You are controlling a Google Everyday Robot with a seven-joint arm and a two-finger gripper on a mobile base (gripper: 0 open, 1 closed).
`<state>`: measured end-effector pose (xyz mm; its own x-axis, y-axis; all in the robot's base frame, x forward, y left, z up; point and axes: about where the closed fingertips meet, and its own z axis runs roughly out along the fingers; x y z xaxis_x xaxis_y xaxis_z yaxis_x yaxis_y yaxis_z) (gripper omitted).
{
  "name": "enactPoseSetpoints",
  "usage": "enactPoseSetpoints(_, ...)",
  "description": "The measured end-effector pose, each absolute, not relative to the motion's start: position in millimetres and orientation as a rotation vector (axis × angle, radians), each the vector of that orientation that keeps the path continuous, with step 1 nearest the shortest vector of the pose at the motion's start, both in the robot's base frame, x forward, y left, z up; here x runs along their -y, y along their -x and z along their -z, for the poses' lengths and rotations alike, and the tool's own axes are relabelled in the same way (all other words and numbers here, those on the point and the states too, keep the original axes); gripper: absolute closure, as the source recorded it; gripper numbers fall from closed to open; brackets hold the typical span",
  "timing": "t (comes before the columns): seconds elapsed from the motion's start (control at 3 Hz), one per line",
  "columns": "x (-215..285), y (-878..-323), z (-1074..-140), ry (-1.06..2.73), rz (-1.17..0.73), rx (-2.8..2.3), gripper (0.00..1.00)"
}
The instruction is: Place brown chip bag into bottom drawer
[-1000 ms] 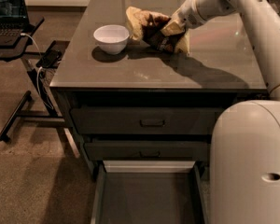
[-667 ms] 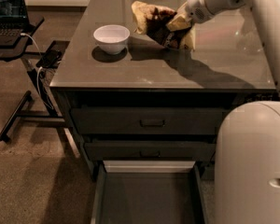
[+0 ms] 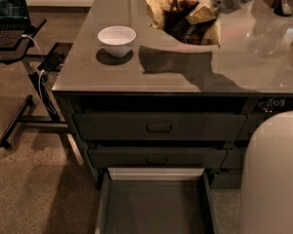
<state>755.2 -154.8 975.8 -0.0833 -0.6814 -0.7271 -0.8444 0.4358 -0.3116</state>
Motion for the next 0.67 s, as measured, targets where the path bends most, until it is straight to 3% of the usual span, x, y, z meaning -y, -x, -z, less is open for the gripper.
enactPoseSetpoints(0.67,185,-683,-1017,1.335,-0.229,-1.813,1.0)
